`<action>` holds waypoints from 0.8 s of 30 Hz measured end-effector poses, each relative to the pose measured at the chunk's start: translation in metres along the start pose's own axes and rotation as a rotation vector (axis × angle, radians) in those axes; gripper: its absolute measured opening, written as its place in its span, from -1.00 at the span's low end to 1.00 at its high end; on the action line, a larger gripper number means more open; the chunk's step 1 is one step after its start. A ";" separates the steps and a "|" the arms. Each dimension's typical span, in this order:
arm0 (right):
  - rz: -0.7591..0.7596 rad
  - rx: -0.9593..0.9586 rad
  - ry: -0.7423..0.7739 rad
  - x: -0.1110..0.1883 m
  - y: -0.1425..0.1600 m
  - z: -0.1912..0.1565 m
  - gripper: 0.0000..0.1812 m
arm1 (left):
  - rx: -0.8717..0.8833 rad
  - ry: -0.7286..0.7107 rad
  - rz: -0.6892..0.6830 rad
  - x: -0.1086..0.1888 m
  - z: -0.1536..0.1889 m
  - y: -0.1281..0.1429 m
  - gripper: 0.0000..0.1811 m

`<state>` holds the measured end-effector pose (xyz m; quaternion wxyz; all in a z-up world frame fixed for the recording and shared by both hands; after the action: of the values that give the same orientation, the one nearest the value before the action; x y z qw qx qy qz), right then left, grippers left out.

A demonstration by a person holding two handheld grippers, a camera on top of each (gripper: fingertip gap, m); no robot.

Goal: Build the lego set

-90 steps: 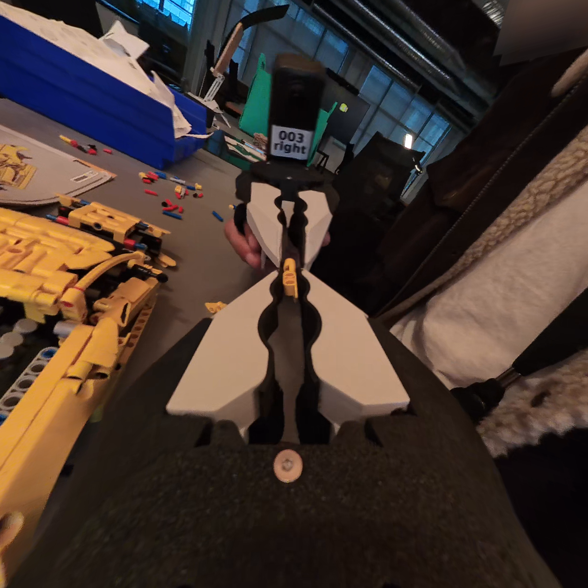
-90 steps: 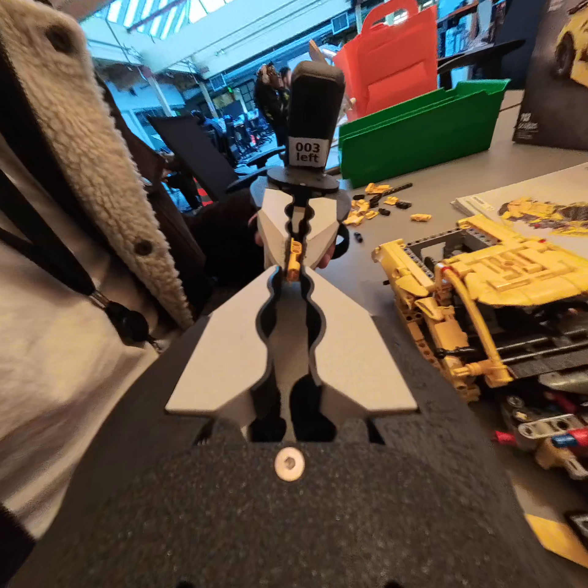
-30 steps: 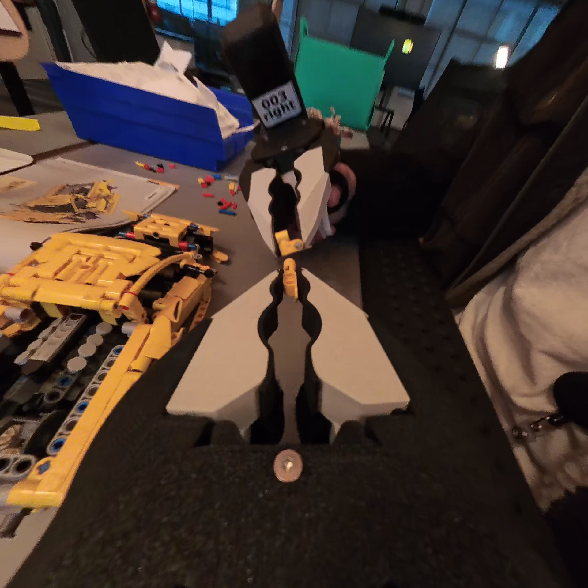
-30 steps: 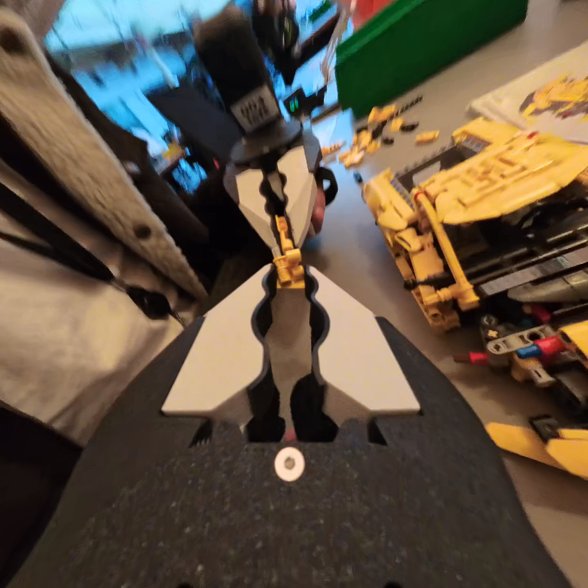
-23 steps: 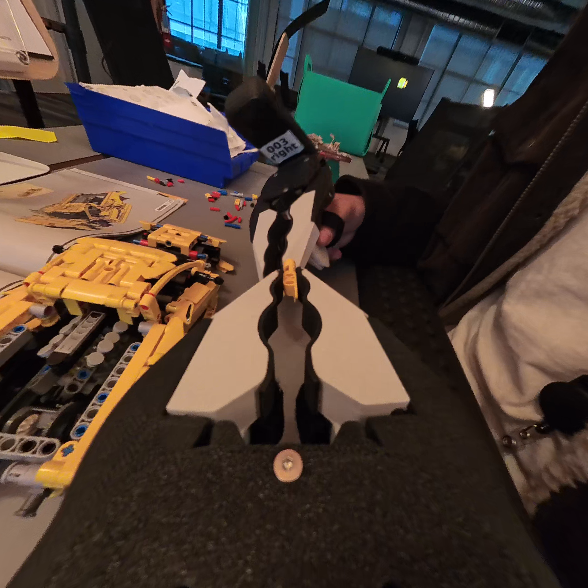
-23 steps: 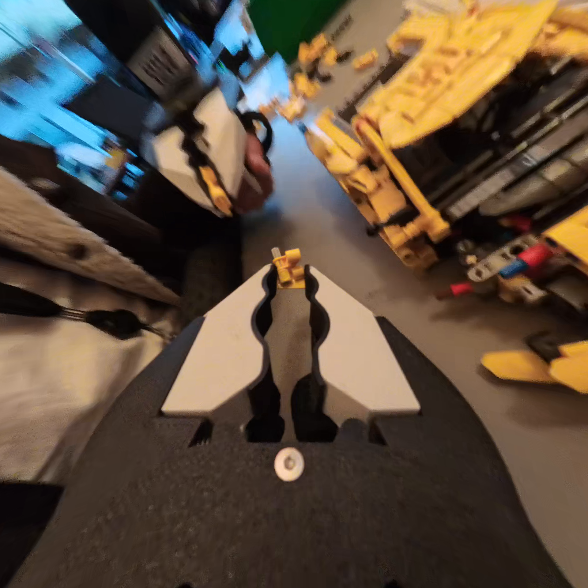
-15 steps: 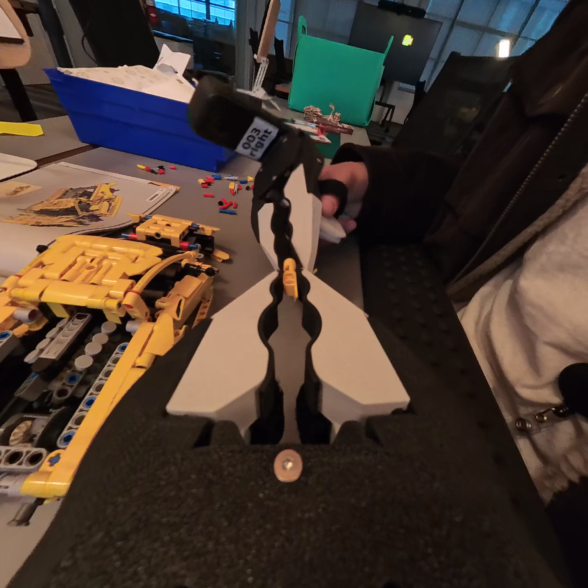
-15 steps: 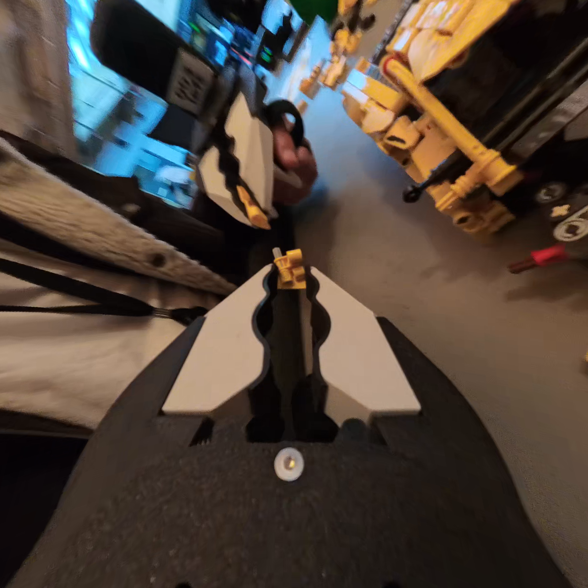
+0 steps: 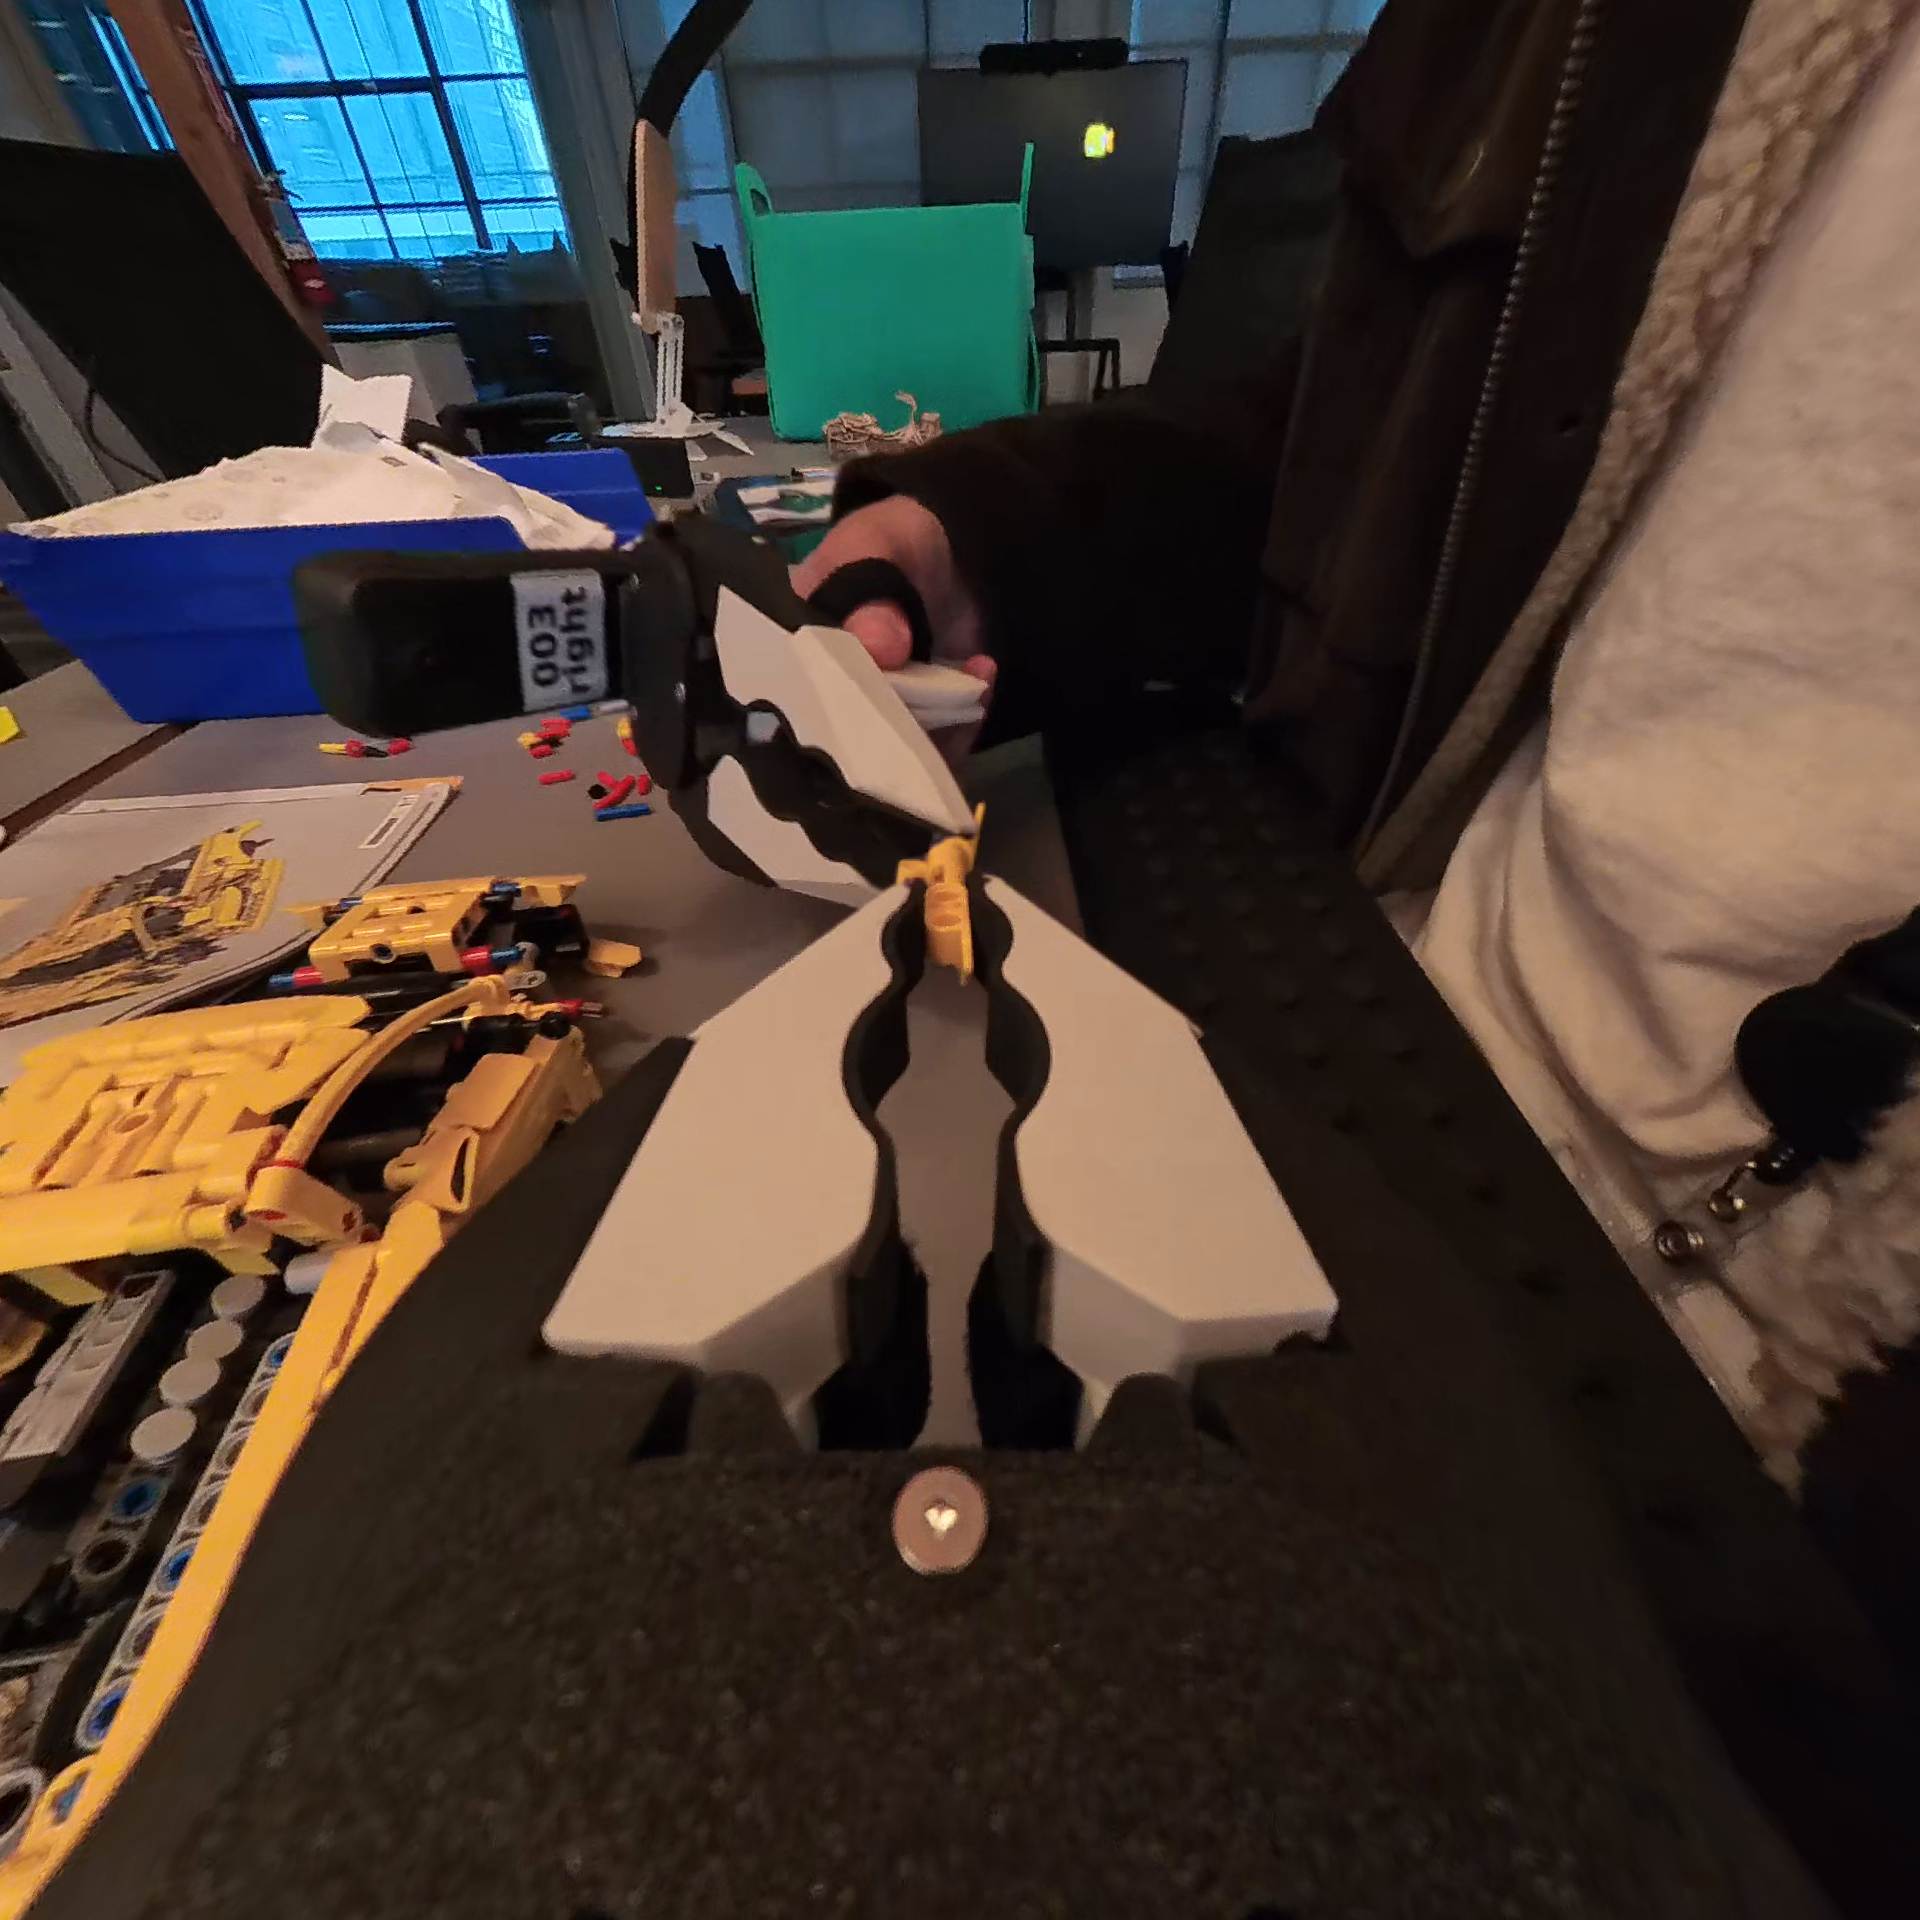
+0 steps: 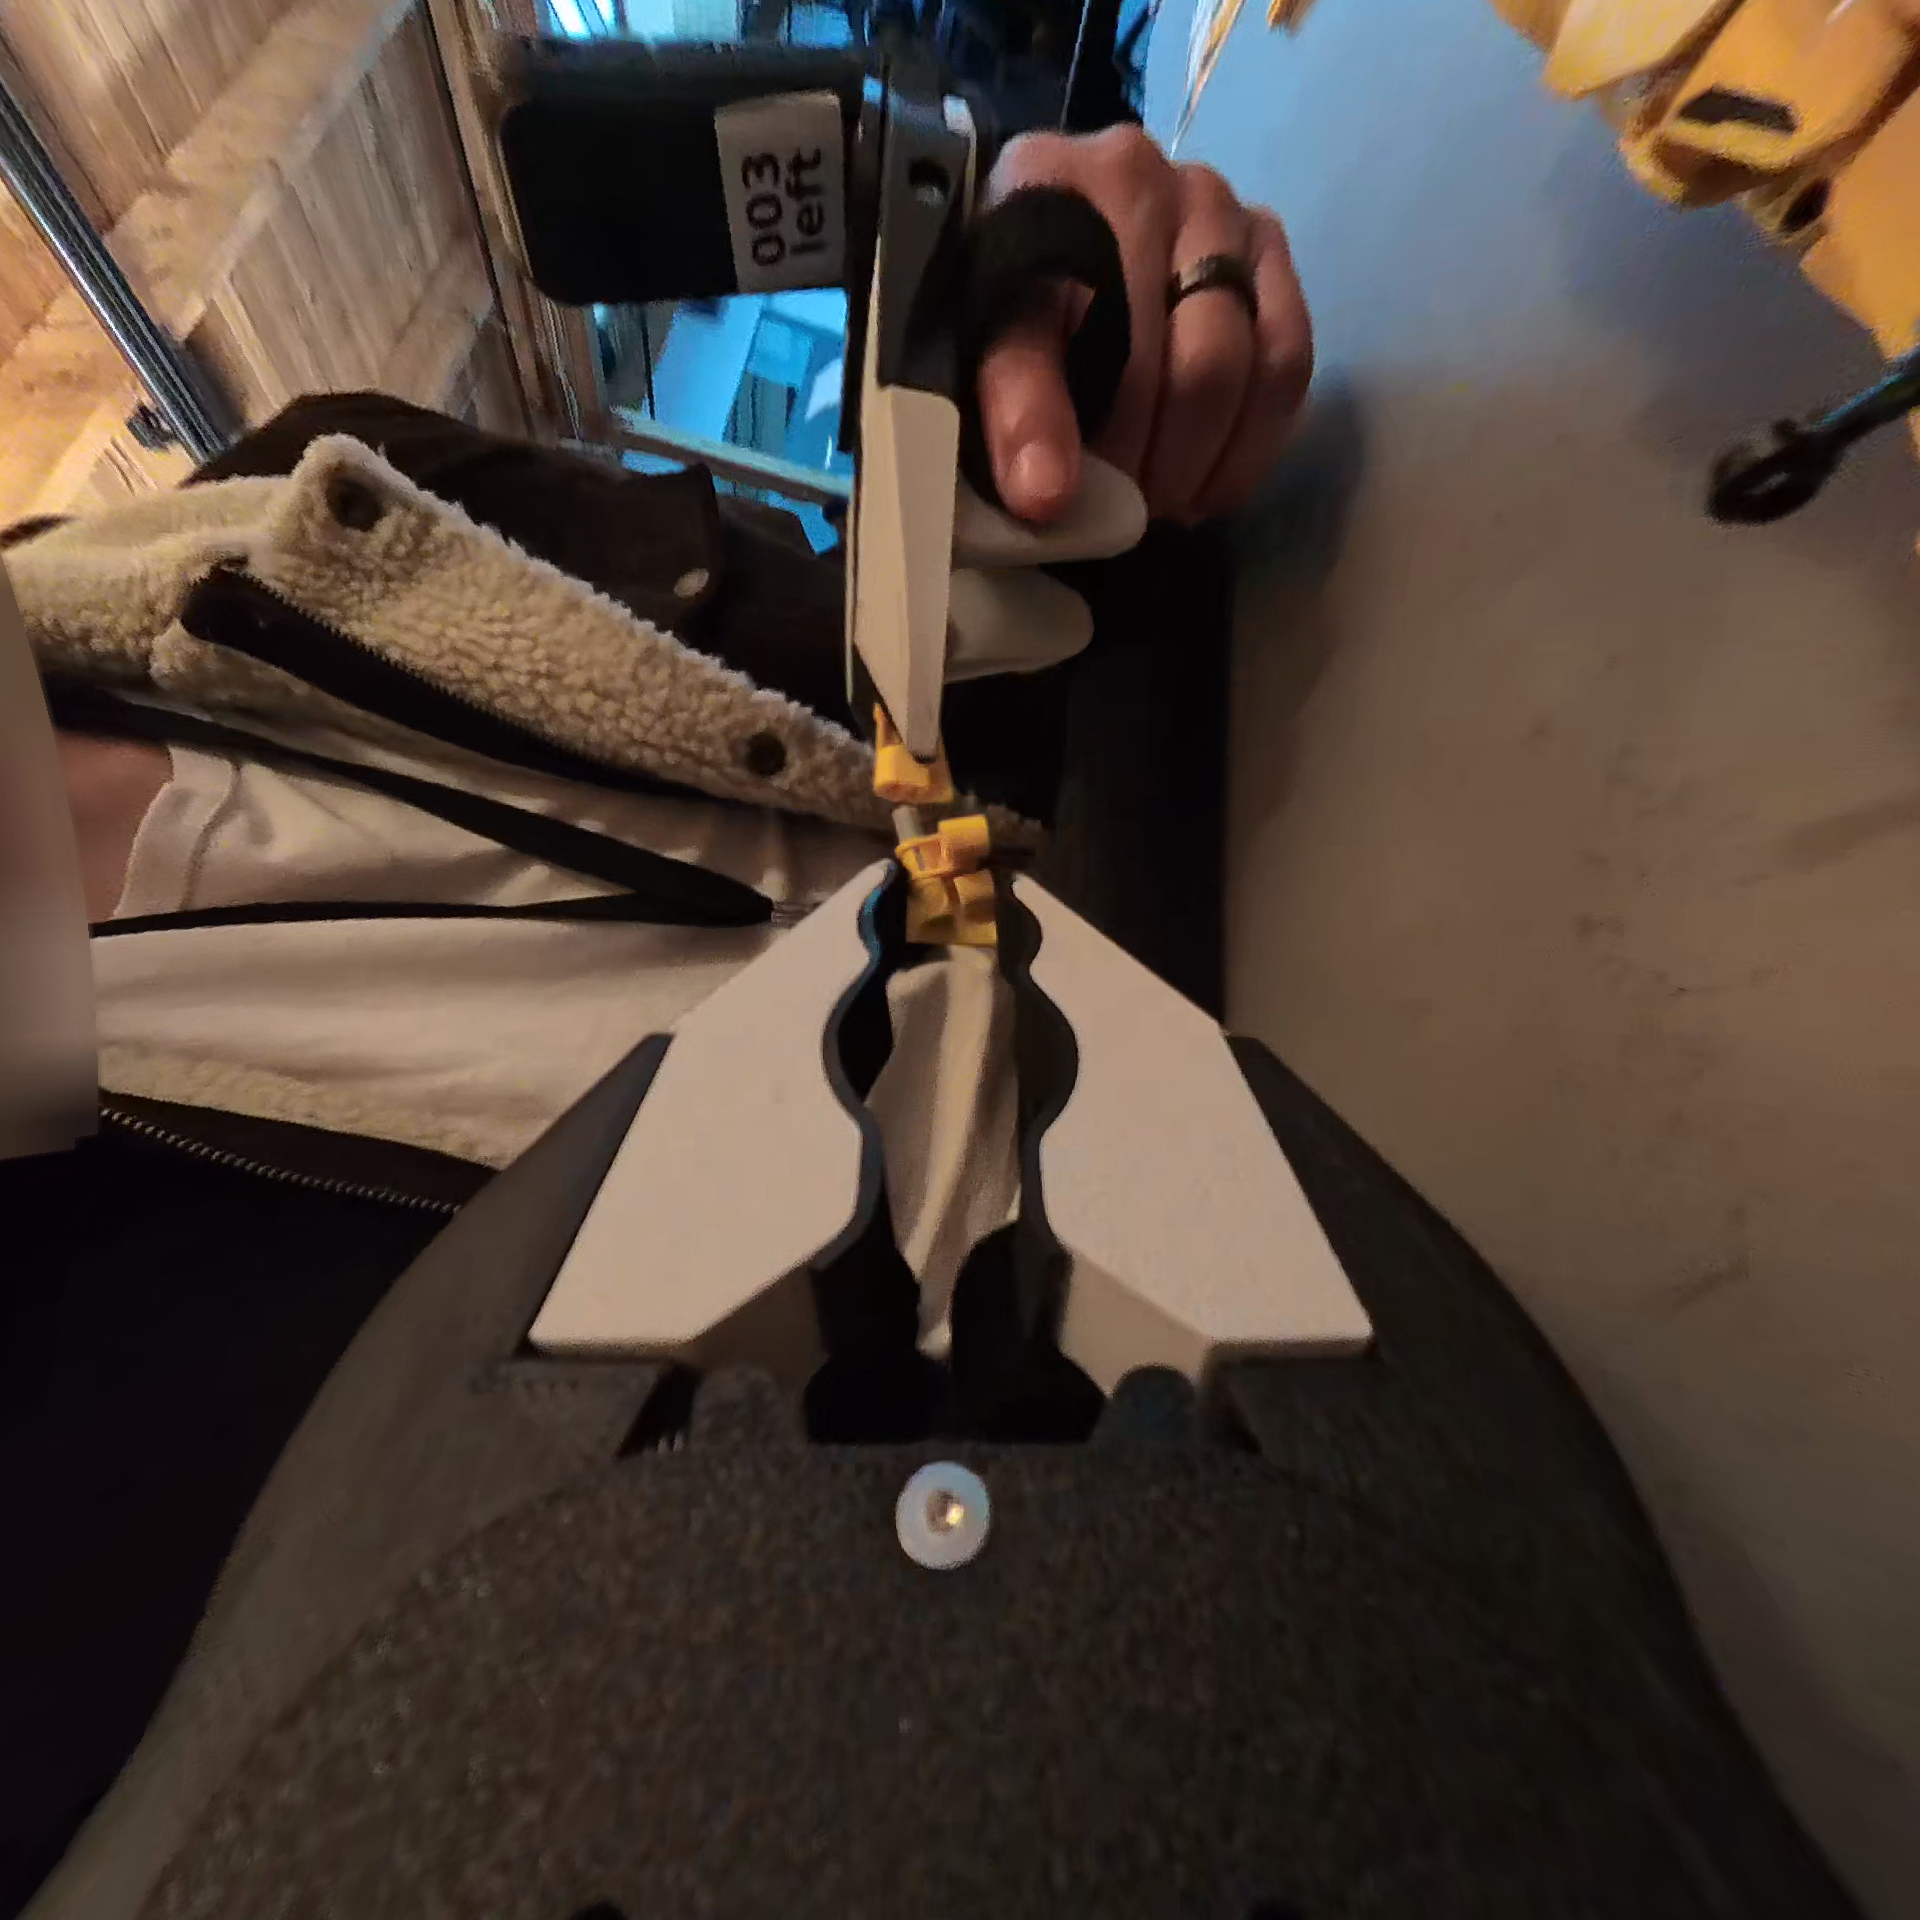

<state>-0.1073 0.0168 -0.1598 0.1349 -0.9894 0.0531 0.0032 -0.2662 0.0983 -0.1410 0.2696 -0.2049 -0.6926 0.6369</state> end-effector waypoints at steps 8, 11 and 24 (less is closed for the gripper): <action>-0.096 -0.061 0.061 -0.004 -0.005 -0.002 -0.84 | -0.045 0.028 -0.035 -0.002 0.005 0.003 -0.92; -0.092 -0.059 0.060 -0.004 -0.005 -0.001 -0.84 | -0.041 0.037 -0.033 -0.003 0.005 0.004 -0.92; 0.226 -0.081 0.126 0.011 -0.005 0.013 -0.84 | 0.078 -0.109 -0.127 -0.002 -0.014 0.014 -0.92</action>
<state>-0.0958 0.0241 -0.1714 0.0899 -0.9800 0.1723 -0.0419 -0.2567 0.1094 -0.1541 0.2790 -0.1147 -0.6926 0.6552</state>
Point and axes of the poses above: each gripper's, where its closed fingertips meet, x back along the fingers, y out of its underside, z = x × y across the jaws, the point moved 9 cm from there along x, back along the fingers, and after that the axes turned 5 degrees about -y, right-handed, at the moved point
